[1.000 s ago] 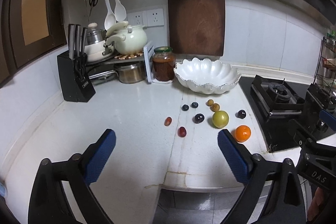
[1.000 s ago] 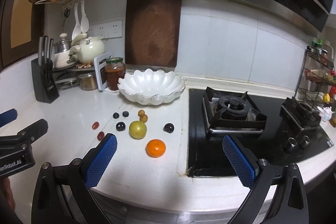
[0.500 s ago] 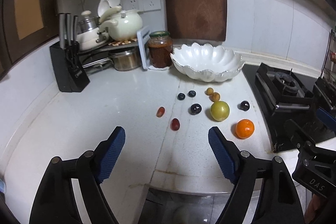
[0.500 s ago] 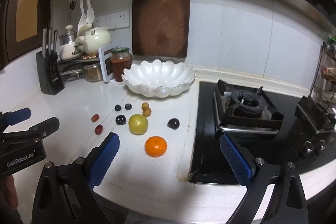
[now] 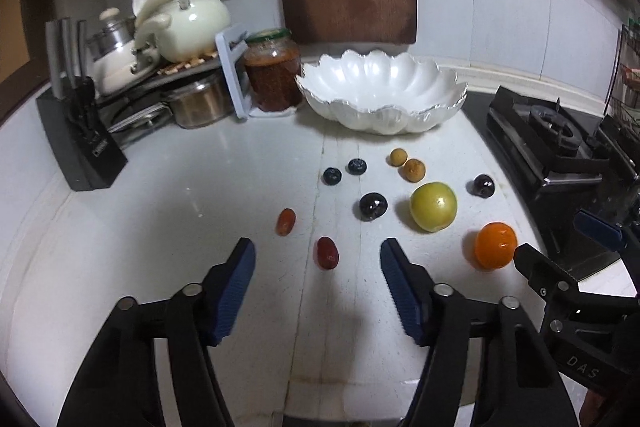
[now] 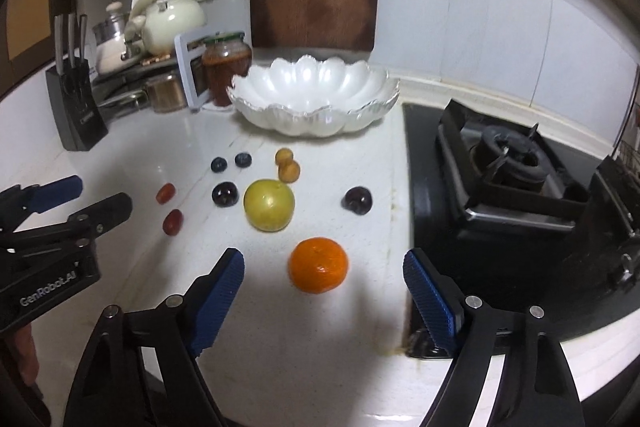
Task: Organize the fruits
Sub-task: 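Grasp the orange tangerine with the right tool while the left tool grasps a red date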
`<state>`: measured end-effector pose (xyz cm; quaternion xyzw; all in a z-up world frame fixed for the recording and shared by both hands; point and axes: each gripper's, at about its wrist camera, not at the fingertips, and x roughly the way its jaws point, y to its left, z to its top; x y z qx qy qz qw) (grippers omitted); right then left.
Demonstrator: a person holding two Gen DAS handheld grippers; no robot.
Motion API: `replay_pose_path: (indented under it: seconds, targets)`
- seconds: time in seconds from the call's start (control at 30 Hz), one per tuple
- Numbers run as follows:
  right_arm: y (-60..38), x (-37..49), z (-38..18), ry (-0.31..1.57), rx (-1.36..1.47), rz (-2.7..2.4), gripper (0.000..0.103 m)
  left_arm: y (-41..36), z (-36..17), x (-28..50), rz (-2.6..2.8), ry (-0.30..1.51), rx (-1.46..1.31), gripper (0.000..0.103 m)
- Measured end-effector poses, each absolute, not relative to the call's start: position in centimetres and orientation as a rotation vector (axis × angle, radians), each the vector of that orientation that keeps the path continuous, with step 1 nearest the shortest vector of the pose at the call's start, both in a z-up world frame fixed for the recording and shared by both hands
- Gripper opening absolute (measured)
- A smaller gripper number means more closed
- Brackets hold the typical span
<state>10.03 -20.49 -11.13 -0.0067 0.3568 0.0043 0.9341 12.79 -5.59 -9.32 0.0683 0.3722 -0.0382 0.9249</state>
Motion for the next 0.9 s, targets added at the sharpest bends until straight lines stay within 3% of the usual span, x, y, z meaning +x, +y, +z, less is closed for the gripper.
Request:
replay_pose_path:
  seconds: [0.67,0.9]
  targets:
    - [-20.6,14.0,-16.0,0.858,0.02,-0.021,0.067,-6.0,-15.9,18.0,-0.129,0.918,0.111,0.04]
    - [-20.7,14.3,-16.3,0.87,0.053,-0.015,0.054,-6.1,-16.6,18.6,-0.135,0.941,0.095,0.033]
